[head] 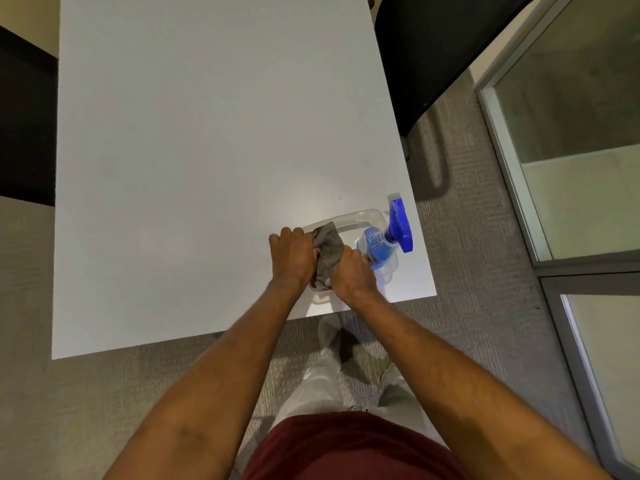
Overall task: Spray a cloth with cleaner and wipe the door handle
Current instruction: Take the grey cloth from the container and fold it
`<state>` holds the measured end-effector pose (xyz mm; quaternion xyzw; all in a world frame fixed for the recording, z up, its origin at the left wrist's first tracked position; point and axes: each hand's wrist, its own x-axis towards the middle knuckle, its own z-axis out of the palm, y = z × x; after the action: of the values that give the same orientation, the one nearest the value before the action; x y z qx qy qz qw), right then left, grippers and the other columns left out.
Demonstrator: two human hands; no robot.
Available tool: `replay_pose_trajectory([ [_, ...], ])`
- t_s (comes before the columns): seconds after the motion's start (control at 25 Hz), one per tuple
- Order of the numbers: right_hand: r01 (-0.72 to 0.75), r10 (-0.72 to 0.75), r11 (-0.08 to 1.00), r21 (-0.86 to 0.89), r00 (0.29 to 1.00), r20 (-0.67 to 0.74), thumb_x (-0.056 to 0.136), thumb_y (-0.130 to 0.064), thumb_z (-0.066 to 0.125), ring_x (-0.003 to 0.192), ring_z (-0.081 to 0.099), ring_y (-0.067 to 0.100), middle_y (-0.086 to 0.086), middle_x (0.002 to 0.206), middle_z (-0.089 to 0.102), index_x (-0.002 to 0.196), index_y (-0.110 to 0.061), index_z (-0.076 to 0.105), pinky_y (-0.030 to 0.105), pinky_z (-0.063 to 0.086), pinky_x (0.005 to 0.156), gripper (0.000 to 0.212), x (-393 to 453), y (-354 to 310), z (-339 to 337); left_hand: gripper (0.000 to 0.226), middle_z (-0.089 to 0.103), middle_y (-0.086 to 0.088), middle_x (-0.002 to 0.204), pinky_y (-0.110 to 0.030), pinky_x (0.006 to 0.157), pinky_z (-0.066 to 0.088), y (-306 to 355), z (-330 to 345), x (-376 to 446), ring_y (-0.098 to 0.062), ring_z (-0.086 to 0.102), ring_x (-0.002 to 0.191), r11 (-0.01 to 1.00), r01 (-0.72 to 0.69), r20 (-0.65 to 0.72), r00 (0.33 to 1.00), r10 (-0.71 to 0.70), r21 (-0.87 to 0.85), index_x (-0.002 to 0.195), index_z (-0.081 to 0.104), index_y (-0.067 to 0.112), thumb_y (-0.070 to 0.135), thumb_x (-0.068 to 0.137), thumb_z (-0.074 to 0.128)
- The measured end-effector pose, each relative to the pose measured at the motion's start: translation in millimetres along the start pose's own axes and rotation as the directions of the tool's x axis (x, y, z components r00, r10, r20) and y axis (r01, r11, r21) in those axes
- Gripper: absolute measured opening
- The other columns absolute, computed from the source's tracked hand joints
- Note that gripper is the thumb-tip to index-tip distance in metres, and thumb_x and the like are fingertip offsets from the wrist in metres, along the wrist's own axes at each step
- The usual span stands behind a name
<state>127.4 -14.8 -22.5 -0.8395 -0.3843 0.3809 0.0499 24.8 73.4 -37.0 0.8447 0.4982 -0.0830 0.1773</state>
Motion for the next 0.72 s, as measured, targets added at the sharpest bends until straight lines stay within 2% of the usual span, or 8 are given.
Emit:
replay_pose_trajectory([
  [0.08, 0.014, -0.013, 0.999, 0.035, 1.0, -0.002, 0.106, -0.03, 0.058, 0.123, 0.06, 0.026, 0.012, 0.136, 0.061, 0.138, -0.009, 0.052, 0.04, 0.053, 0.106, 0.039, -2, 0, -1, 0.027, 0.069, -0.005, 0.108, -0.039, 0.085, 0.022, 3, -6, 1, -0.029, 0.054, 0.109, 0.994, 0.054, 0.002, 0.999, -0.054, -0.099, 0.11, 0.077, 0.02, 0.035, 0.106, 0.055],
  [0.2, 0.079, -0.074, 0.978, 0.193, 0.997, -0.034, 0.104, -0.03, 0.059, 0.119, 0.061, 0.026, 0.012, 0.132, 0.062, 0.135, -0.009, 0.054, 0.04, 0.053, 0.105, 0.038, -13, -1, -7, 0.018, 0.07, 0.002, 0.096, -0.037, 0.087, 0.028, 11, -23, -2, -0.02, 0.056, 0.096, 0.919, 0.121, 0.073, 0.992, -0.101, -0.376, 0.094, 0.078, 0.027, 0.036, 0.099, 0.063],
  [0.28, 0.122, -0.103, 0.95, 0.289, 0.991, -0.08, 0.103, -0.025, 0.059, 0.121, 0.059, 0.025, 0.012, 0.134, 0.059, 0.138, -0.01, 0.051, 0.038, 0.052, 0.106, 0.039, -26, -3, -11, 0.015, 0.072, 0.0, 0.091, -0.035, 0.085, 0.041, 12, -35, -7, -0.019, 0.062, 0.089, 0.752, 0.183, 0.191, 0.979, -0.078, -0.633, 0.087, 0.074, 0.022, 0.03, 0.099, 0.068],
  [0.36, 0.163, -0.133, 0.913, 0.374, 0.985, -0.106, 0.104, -0.025, 0.059, 0.125, 0.057, 0.022, 0.009, 0.139, 0.056, 0.146, -0.013, 0.045, 0.04, 0.052, 0.108, 0.046, -40, -4, -16, 0.019, 0.074, -0.009, 0.091, -0.04, 0.082, 0.056, 10, -50, -15, -0.026, 0.068, 0.089, 0.582, 0.255, 0.254, 0.964, -0.084, -0.772, 0.087, 0.073, 0.014, 0.026, 0.101, 0.069],
  [0.44, 0.204, -0.174, 0.863, 0.463, 0.979, -0.109, 0.104, -0.026, 0.059, 0.131, 0.055, 0.019, 0.005, 0.146, 0.054, 0.154, -0.017, 0.038, 0.043, 0.05, 0.111, 0.055, -54, -5, -20, 0.021, 0.073, -0.008, 0.086, -0.037, 0.075, 0.063, 4, -67, -23, -0.026, 0.07, 0.086, 0.476, 0.29, 0.283, 0.955, -0.088, -0.83, 0.085, 0.072, 0.013, 0.023, 0.103, 0.068],
  [0.52, 0.236, -0.217, 0.795, 0.559, 0.971, -0.103, 0.105, -0.032, 0.057, 0.136, 0.053, 0.016, 0.001, 0.152, 0.051, 0.16, -0.023, 0.031, 0.042, 0.049, 0.113, 0.062, -68, -4, -24, 0.022, 0.074, -0.003, 0.078, -0.027, 0.063, 0.061, -1, -84, -30, -0.02, 0.071, 0.077, 0.352, 0.314, 0.304, 0.949, -0.083, -0.882, 0.085, 0.072, 0.012, 0.021, 0.105, 0.066],
  [0.64, 0.294, -0.269, 0.739, 0.606, 0.954, -0.135, 0.097, -0.055, 0.059, 0.135, 0.049, 0.007, -0.008, 0.156, 0.045, 0.163, -0.033, 0.022, 0.034, 0.047, 0.112, 0.079, -89, -3, -29, 0.021, 0.078, -0.004, 0.079, -0.029, 0.067, 0.064, -2, -109, -40, -0.019, 0.077, 0.076, 0.115, 0.337, 0.327, 0.94, -0.098, -0.935, 0.093, 0.073, 0.007, 0.021, 0.107, 0.065],
  [0.72, 0.333, -0.286, 0.74, 0.585, 0.942, -0.174, 0.088, -0.059, 0.07, 0.136, 0.048, 0.005, -0.011, 0.156, 0.045, 0.162, -0.034, 0.021, 0.028, 0.046, 0.109, 0.093, -100, -5, -33, 0.021, 0.079, -0.008, 0.086, -0.031, 0.07, 0.066, 3, -122, -47, -0.02, 0.079, 0.078, 0.013, 0.322, 0.32, 0.943, -0.089, -0.947, 0.101, 0.073, 0.004, 0.022, 0.107, 0.065],
])
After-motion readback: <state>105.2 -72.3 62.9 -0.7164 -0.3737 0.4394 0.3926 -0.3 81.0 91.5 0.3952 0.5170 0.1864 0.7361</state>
